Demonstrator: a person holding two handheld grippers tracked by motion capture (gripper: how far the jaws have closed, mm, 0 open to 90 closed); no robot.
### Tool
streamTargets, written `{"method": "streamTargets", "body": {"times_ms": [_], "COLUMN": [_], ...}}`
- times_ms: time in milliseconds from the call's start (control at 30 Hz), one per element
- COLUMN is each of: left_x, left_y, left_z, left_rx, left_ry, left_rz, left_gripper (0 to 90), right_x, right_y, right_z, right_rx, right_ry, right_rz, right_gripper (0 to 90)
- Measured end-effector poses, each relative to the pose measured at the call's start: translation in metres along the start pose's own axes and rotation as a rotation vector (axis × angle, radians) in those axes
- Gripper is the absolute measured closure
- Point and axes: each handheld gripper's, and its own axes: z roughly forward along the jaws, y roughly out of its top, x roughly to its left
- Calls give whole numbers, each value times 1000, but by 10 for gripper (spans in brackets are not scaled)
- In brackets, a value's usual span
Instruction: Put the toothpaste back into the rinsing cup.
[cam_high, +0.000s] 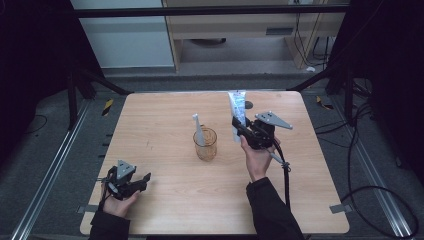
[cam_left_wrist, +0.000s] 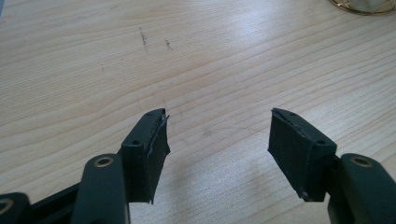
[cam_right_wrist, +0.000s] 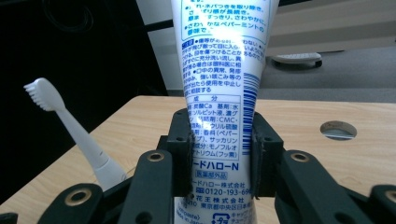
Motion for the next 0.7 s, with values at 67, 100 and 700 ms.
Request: {"method": "streamTargets", "body": {"times_ms": [67, 100, 700], "left_x": [0, 0, 1], "left_y": [0, 0, 0], "left_z": [0, 0, -2], "left_rx": [-1, -1, -14], "left_ry": [0, -1, 5], "left_rz": [0, 0, -3], "left_gripper": [370, 369, 371], "right_x": [1, 1, 20], "right_y": [2, 2, 1], "right_z": [4, 6, 41], "right_rx": [-7, -15, -89], "right_ry": [4, 5, 38], "right_rz": [8, 15, 50], "right_gripper": [670, 670, 671]}}
